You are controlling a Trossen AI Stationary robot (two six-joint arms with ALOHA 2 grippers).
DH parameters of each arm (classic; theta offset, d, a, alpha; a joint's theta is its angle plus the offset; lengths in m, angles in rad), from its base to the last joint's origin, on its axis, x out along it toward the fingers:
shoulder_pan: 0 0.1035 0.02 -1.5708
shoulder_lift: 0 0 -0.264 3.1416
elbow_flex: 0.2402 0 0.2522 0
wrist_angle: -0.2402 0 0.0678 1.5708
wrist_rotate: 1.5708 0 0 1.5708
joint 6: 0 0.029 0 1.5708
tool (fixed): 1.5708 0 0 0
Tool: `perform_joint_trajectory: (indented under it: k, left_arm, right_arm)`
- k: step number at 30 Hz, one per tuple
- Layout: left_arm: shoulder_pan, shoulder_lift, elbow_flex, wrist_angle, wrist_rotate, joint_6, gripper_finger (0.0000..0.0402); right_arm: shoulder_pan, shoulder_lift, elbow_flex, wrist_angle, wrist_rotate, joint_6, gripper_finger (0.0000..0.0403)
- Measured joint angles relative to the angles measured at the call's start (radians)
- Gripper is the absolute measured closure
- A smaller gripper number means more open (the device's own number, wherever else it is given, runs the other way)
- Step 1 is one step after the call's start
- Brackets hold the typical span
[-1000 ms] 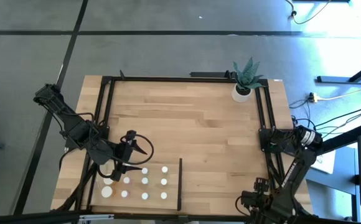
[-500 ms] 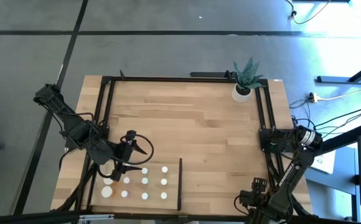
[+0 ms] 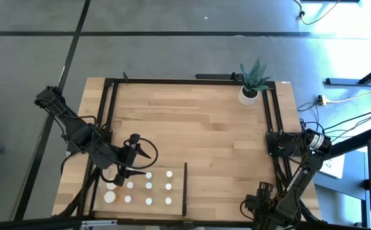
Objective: Pick and place medicine bottles onto shelf by color
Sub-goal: Put the orange pill bottle on the shelf aligned with the other orange pill bottle
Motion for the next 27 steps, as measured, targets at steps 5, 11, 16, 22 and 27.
perform_joint_trajectory:
  k: [5,11,16,22,27]
  left_arm:
    - [0.0,0.0,0.0,0.0,0.0,0.0,0.0138]
    - [0.0,0.0,0.0,0.0,0.0,0.0,0.0138]
    - [0.0,0.0,0.0,0.0,0.0,0.0,0.0138]
    - [0.0,0.0,0.0,0.0,0.0,0.0,0.0138]
    - [0.0,0.0,0.0,0.0,0.0,0.0,0.0138]
  right_arm:
    - [0.0,0.0,0.0,0.0,0.041,0.019,0.0194]
    - [-0.006,0.0,0.0,-0.002,0.047,0.105,0.0209]
    - [-0.046,0.0,0.0,-0.006,0.046,0.193,0.0193]
    - [-0.101,0.0,0.011,-0.009,0.053,0.186,0.0206]
    - [-0.151,0.0,0.05,-0.068,0.049,0.06,0.0208]
